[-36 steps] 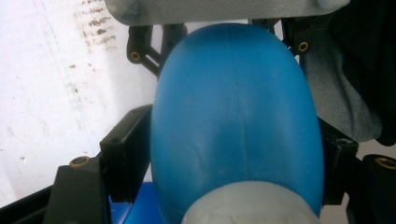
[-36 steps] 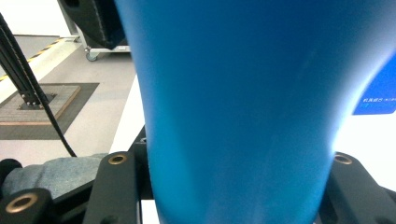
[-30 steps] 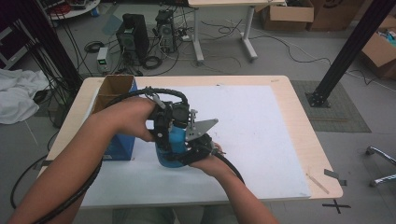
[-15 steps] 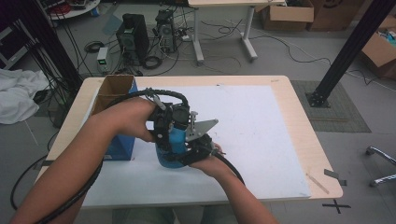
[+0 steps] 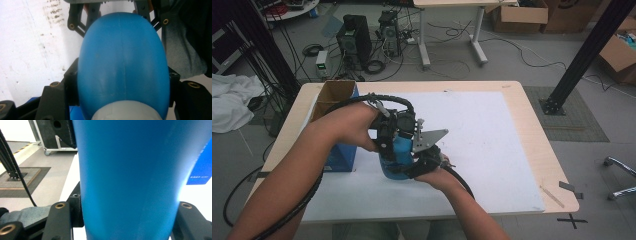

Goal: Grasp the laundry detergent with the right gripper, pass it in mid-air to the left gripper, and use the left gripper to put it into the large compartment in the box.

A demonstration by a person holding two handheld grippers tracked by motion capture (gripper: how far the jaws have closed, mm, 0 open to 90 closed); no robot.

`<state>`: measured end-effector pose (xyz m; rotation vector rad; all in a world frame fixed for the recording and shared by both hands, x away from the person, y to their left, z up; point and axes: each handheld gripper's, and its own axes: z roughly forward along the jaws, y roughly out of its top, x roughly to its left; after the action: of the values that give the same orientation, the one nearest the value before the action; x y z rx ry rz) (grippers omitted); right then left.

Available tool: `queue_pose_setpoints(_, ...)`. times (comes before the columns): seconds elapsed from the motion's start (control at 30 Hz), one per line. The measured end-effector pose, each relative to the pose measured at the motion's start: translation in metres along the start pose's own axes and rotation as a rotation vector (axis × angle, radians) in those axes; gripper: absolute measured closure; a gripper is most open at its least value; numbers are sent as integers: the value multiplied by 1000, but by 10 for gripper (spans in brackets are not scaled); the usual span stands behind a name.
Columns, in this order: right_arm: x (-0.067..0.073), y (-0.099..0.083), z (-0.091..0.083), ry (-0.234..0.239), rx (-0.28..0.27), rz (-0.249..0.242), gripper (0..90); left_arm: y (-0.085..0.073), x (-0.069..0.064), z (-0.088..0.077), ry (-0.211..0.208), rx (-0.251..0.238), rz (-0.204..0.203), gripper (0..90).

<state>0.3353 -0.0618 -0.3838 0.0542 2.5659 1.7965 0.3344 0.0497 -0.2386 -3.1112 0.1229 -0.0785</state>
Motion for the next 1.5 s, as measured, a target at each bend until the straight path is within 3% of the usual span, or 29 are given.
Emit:
queue_pose_setpoints(0.2, 0, -2, -3, 6, 4, -5, 359, -2, 0, -1, 5, -1, -4, 387)
queue_pose_setpoints(0.43, -5, -5, -16, 3, 16, 44, 258, -8, 4, -5, -1, -6, -28, 387)
queue_pose_setpoints(0.57, -5, -6, -23, 9, 23, 69, 205, -10, 6, -9, -10, -5, -49, 386)
queue_pose_setpoints(0.77, -7, -5, -44, -19, 52, 77, 136, -13, 10, -20, -18, -4, -101, 386)
queue_pose_setpoints(0.87, -8, 0, -56, -28, 97, 73, 100, -16, 16, -28, -31, 3, -165, 385)
queue_pose_setpoints(1.0, -12, 8, -71, -42, 188, 75, 38, -19, 22, -40, -42, 24, -229, 385)
queue_pose_setpoints(1.03, -12, 8, -71, -42, 188, 75, 38, -19, 22, -40, -42, 24, -229, 385)
queue_pose_setpoints(1.07, -14, 14, -79, -47, 247, 75, 8, -22, 25, -47, -45, 30, -269, 385)
queue_pose_setpoints(1.1, -15, 15, -81, -46, 265, 77, 0, -23, 27, -51, -50, 37, -289, 385)
queue_pose_setpoints(1.13, -15, 15, -81, -46, 265, 77, 0, -23, 27, -51, -50, 37, -289, 385)
queue_pose_setpoints(1.2, -19, 21, -90, -43, 349, 76, 0, -30, 35, -59, -71, 33, -386, 384)
queue_pose_setpoints(1.27, -21, 23, -93, -50, 400, 71, 0, -35, 39, -65, -80, 25, -444, 384)
queue_pose_setpoints(1.3, -21, 23, -93, -50, 400, 71, 0, -35, 39, -65, -80, 25, -444, 384)
queue_pose_setpoints(1.33, -22, 23, -94, -51, 421, 68, 0, -39, 42, -69, -81, 22, -491, 384)
queue_pose_setpoints(1.5, -28, 24, -104, -50, 520, 82, 0, -52, 49, -81, -67, 16, -639, 384)
